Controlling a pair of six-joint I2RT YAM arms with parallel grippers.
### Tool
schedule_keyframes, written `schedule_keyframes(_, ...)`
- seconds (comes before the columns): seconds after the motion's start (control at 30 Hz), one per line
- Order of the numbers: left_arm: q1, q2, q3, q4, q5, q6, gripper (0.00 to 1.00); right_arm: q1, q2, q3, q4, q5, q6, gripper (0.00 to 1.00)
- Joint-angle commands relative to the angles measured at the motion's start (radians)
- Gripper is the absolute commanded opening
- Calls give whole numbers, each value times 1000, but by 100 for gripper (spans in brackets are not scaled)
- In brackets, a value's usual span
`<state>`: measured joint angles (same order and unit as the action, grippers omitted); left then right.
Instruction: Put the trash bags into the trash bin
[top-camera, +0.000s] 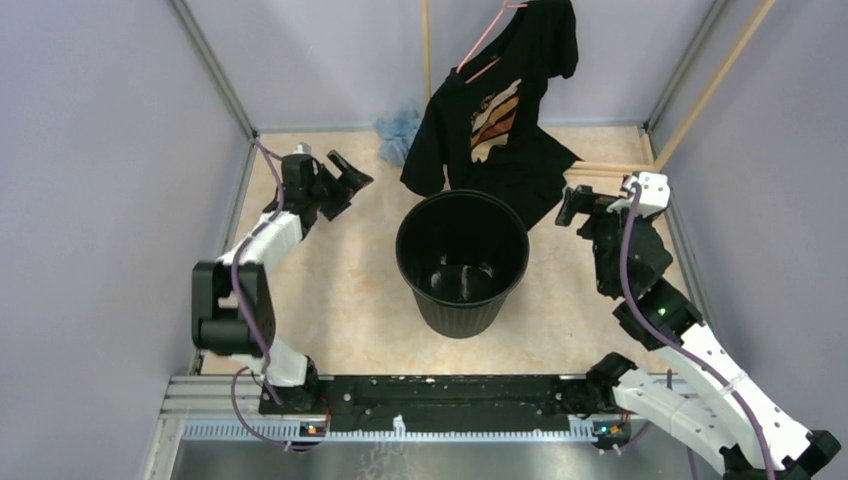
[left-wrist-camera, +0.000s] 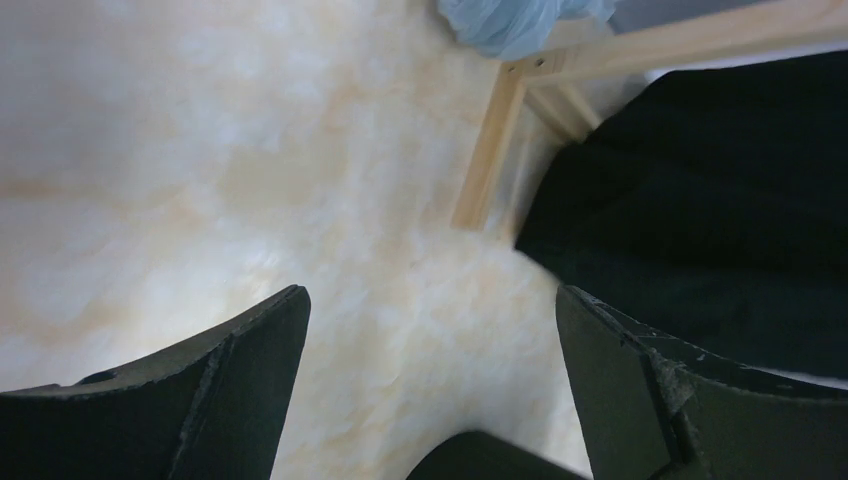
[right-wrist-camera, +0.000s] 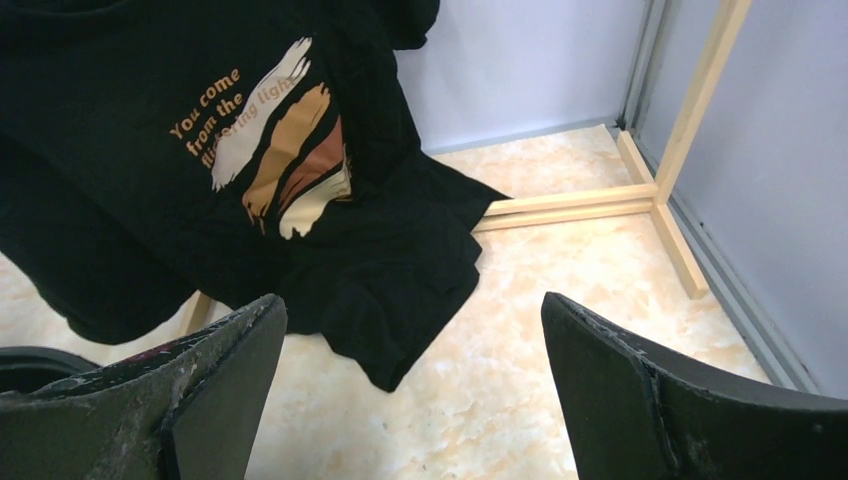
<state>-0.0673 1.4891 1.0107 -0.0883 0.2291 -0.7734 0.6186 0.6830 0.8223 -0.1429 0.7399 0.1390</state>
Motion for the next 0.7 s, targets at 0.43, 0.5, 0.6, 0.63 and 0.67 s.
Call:
schedule_keyframes(0.43, -12, 901, 636, 647, 217, -440, 99, -20, -21, -39, 69, -58, 6, 99)
schedule_keyframes(0.5, -22, 954, 715, 620, 204, -463, 99, -24, -19, -42, 72, -66, 11, 99)
schedule_keyframes(0.6, -32, 1017, 810, 580, 184, -479, 93, -37, -17, -43, 73, -84, 19, 99)
schedule_keyframes(0.63, -32, 1033, 848, 561, 175, -476, 85, -41, -15, -43, 72, -88, 22, 99)
schedule_keyframes(0.67, -32, 1047, 870, 550, 175, -475, 73, -42, -14, -42, 70, -92, 22, 99)
